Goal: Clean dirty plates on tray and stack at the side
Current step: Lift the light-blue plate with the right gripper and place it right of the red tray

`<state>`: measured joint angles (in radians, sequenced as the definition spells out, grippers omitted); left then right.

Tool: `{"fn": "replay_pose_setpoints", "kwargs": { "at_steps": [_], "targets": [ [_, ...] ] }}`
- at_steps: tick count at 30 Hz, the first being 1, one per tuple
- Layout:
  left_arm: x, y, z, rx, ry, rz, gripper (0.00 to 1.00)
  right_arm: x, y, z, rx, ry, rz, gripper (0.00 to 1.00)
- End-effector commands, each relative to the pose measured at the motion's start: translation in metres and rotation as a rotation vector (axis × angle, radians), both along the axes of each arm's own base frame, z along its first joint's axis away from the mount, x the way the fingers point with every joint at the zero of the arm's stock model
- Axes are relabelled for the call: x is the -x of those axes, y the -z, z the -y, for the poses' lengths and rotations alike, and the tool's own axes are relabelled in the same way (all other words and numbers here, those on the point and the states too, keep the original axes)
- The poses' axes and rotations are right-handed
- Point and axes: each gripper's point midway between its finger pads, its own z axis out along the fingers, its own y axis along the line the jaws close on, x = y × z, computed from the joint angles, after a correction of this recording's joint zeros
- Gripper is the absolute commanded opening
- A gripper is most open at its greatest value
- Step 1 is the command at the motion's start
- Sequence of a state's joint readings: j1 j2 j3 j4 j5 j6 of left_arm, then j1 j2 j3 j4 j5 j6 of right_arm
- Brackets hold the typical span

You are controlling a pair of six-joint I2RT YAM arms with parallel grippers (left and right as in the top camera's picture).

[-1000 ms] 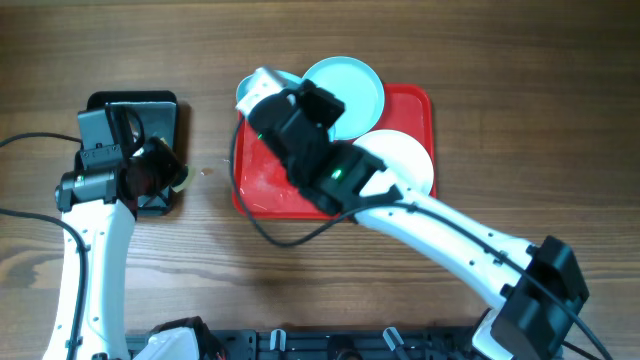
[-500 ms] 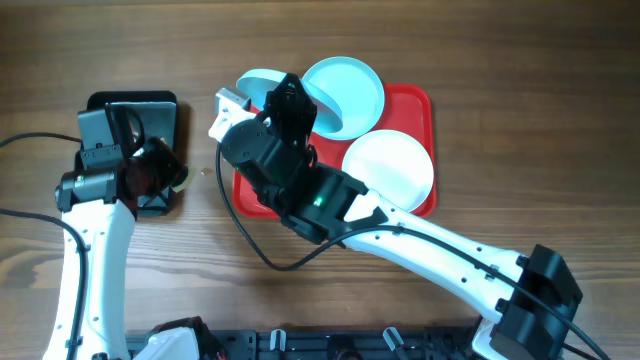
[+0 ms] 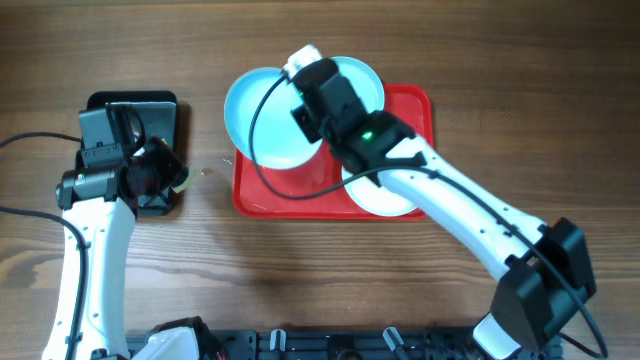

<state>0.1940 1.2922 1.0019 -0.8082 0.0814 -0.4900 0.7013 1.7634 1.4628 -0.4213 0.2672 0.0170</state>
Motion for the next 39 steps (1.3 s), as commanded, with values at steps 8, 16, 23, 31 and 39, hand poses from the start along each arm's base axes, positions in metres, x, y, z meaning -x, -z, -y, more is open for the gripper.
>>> {"fn": "replay_pose_setpoints", "kwargs": {
  "at_steps": [8,16,23,31,39],
  "targets": [
    [-0.003,-0.003,0.001,0.006,0.019,0.010,0.04,-0.070,-0.037,0.220,-0.510,0.437,-0.147,0.04],
    [-0.003,-0.003,0.001,0.006,0.019,0.010,0.04,-0.065,0.070,0.356,-0.486,0.785,-0.367,0.04],
    [-0.003,-0.003,0.001,0.006,0.019,0.010,0.04,-0.063,0.137,0.400,-0.422,0.994,-0.432,0.04],
    [-0.003,-0.003,0.001,0.006,0.019,0.010,0.04,-0.045,0.158,0.433,-0.410,1.135,-0.474,0.04],
    [-0.004,-0.004,0.001,0.006,0.019,0.013,0.04,-0.014,0.165,0.464,-0.398,1.136,-0.557,0.04]
  ]
}}
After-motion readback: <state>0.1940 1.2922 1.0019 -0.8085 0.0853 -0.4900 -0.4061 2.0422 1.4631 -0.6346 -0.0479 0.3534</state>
